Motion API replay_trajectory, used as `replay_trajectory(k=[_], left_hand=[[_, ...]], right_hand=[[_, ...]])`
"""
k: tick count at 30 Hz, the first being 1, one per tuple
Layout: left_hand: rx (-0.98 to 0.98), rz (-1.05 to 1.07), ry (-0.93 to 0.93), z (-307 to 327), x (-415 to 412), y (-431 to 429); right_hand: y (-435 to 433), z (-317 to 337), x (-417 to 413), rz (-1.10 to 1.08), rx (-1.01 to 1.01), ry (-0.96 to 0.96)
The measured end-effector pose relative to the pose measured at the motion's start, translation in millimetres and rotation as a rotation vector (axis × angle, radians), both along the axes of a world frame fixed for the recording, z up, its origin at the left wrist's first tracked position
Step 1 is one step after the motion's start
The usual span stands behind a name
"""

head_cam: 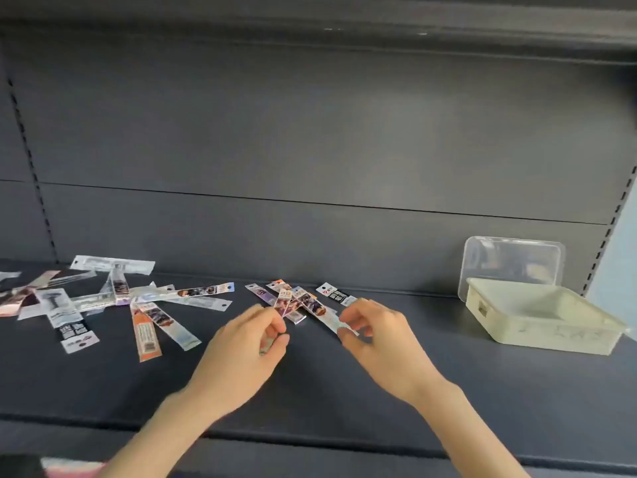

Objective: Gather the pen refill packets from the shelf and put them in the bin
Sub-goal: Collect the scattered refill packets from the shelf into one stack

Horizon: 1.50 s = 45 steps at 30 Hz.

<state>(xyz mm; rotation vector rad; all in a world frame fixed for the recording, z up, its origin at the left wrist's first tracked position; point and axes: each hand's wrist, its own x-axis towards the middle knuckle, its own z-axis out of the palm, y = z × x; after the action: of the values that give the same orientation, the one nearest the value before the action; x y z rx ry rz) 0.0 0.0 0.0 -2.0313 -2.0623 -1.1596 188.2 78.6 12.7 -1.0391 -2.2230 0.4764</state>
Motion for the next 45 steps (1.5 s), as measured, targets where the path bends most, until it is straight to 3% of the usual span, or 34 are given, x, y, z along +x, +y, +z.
replay_trajectory(k=[3,8,11,14,19,23,26,28,31,35,38,41,45], left_hand=[[-0.188,0.091,0.224,2.6,-30.3,38.3],[-0.419,0.078,0.339,-0.3,-56.2,86.2],[-0.533,0.053,0.262,2.7,-66.6,105.6],[-0.577,-0.002,0.114,1.1,-74.8,118.2],[-0.566,-0.058,-0.175,-5.4,-85.6,119.6],[-0.482,-0.13,-0.44,0.5,-103.1,115.4],[-0.341,-0.19,-0.667,5.5,-98.3,111.5],[-0.302,-0.267,-0.82,5.7,-85.3,109.2],[-0.289,-0.326,-0.898,0.2,-67.2,105.5],[-0.24,-0.336,-0.942,-6.3,-50.6,101.2],[-0.228,-0.344,-0.912,-6.3,-43.7,100.6],[-0.207,-0.314,-0.806,-7.5,-53.0,102.9],[-0.143,-0.166,-0.188,-22.9,-77.6,115.8]], right_hand=[[32.1,1.7,-34.6,-0.012,-0.043,-0.114],[71.9,-2.3,-70.5,-0.095,-0.075,-0.322],[88.9,-9.1,-88.5,-0.15,-0.107,-0.451],[100.5,-11.1,-95.6,-0.164,-0.186,-0.448],[106.6,-13.4,-94.3,-0.152,-0.305,-0.272],[100.9,-8.2,-91.8,-0.284,-0.185,-0.079],[90.8,-3.3,-98.0,-0.148,-0.442,0.277],[83.4,-3.8,-102.5,-0.063,-0.581,0.395],[76.0,-4.7,-103.8,0.038,-0.706,0.569],[68.6,-2.6,-104.5,0.127,-0.724,0.61],[70.9,-6.9,-108.2,0.138,-0.76,0.696],[79.5,-6.1,-106.2,-0.005,-0.709,0.738],[89.9,1.2,-92.9,-0.046,-0.758,0.816]])
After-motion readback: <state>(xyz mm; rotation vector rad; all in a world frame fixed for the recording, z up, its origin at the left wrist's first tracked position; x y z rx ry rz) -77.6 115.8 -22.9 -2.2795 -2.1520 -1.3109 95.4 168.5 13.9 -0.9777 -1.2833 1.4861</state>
